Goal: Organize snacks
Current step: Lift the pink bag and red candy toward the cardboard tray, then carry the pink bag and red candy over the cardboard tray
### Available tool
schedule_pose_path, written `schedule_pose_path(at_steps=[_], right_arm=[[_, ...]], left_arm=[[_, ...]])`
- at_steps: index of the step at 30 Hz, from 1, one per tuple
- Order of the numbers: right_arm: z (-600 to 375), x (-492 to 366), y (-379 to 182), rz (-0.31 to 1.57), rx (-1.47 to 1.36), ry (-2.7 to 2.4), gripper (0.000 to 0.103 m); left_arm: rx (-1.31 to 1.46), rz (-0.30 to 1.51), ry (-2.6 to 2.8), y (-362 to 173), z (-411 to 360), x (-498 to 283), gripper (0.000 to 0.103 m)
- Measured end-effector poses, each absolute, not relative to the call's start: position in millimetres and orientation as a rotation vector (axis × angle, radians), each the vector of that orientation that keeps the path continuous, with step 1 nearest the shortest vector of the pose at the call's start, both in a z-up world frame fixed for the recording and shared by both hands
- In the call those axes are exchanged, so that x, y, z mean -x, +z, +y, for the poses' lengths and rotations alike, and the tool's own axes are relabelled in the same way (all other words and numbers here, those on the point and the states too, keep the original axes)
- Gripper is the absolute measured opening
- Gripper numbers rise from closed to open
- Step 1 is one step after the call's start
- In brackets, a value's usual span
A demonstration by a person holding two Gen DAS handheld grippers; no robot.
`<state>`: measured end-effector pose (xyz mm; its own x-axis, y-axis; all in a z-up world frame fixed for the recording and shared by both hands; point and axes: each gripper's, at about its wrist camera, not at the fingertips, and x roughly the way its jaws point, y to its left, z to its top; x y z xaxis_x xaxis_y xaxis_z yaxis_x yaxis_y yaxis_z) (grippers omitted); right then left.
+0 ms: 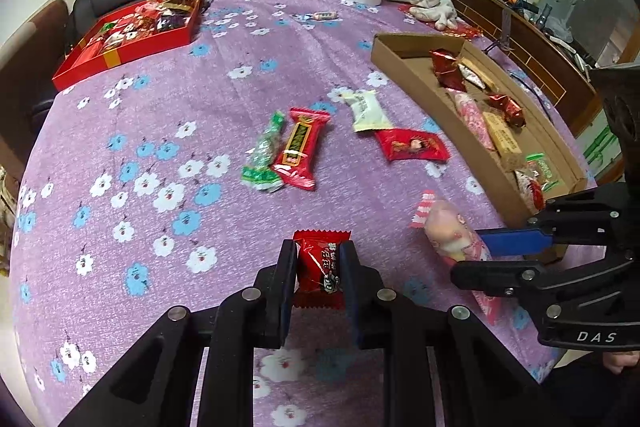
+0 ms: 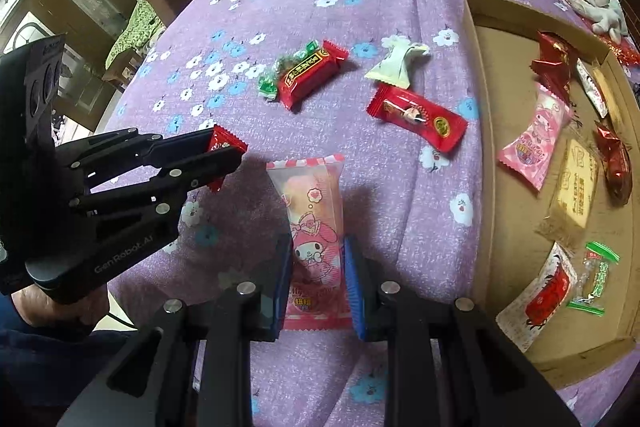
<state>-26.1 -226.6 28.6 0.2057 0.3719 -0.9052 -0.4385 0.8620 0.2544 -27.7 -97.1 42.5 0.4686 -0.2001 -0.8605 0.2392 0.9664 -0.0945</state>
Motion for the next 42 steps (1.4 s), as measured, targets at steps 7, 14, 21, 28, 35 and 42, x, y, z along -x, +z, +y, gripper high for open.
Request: schedule_pose_path(at_steps=[7, 14, 21, 28, 35, 42], right_arm=[[-244.9, 29.7, 38.3, 1.209, 0.032, 0.563, 0.024], [-276.1, 32.2, 51.4, 1.166, -0.040, 0.528, 0.024], [-320.0, 32.6, 57.3, 1.148, -0.141, 0.453, 0.024], [-356.9, 34.5, 59.1, 1.129, -0.216, 0.389, 0.024], [-393.9, 32.0, 52.6, 1.135, -0.293, 0.309, 0.024], [-428.2, 26.0, 46.2, 1.140, -0.347, 0.232, 0.024]], left_arm=[[-0.052, 1.036, -0.303, 51.8, -117.6, 25.0, 0.022], [-0.075, 1.015, -0.349, 65.5, -142.2, 18.6, 0.022], [-0.108, 0.999, -0.418, 79.5, -179.1, 8.4, 0.022], [-0.171, 0.996, -0.498, 86.1, -226.9, 4.1, 0.022], [-0.225, 1.004, -0.550, 82.0, -268.9, 4.0, 0.022], [-0.240, 1.020, -0.560, 72.8, -293.2, 5.9, 0.022]])
